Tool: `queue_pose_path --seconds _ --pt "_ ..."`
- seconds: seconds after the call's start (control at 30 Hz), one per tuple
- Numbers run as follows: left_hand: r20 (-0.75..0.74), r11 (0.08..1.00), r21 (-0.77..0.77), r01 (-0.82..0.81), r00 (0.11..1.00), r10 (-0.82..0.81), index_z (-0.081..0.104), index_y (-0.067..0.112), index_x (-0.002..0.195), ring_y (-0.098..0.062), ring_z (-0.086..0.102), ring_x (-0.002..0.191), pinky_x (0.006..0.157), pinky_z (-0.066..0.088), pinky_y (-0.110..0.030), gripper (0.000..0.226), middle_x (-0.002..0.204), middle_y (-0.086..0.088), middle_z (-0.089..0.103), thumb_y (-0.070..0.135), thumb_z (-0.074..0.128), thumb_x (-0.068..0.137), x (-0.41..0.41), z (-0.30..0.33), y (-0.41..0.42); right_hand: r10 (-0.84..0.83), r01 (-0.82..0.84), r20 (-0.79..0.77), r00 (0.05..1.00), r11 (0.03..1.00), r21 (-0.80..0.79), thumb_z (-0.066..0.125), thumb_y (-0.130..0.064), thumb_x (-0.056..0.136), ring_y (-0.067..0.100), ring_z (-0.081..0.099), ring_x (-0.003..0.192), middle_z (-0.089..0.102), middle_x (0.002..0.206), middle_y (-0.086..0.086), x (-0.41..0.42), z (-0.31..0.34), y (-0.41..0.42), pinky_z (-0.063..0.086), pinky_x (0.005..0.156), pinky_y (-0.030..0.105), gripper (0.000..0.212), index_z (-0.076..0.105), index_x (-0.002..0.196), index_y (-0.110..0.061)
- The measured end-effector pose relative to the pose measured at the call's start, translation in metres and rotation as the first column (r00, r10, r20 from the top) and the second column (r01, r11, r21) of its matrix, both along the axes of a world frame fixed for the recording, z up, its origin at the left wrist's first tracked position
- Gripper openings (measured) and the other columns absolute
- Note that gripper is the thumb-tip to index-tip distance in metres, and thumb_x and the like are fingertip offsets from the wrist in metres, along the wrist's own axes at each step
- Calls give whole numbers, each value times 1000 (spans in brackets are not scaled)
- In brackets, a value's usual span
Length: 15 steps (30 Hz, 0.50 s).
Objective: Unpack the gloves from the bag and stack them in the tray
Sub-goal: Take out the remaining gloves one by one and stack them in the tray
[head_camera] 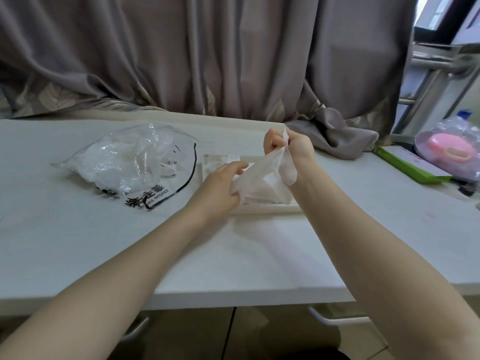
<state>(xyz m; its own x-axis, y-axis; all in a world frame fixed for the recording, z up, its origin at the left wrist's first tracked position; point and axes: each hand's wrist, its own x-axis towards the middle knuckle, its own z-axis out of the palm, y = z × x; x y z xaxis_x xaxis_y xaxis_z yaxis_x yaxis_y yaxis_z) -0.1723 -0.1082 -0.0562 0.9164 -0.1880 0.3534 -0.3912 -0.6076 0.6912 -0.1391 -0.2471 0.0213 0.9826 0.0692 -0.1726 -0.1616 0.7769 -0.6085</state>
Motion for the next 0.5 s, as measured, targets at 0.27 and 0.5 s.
queue_pose_path --seconds 0.27,0.5 --pt "-298 845 -531 -66 948 -113 58 15 79 -5 58 56 52 51 -16 14 71 2 56 3 62 86 4 32 1 -220 137 5 976 591 -795 47 -3 89 16 37 56 40 65 5 15 -22 -61 39 63 28 12 49 79 -9" --pt "-367 791 -600 -120 920 -138 56 16 86 -13 56 67 59 52 -22 11 79 0 58 9 52 94 18 53 -16 265 544 569 778 168 -822 66 -17 85 9 56 87 61 92 -3 -7 -27 -58 43 81 24 5 63 87 -15"
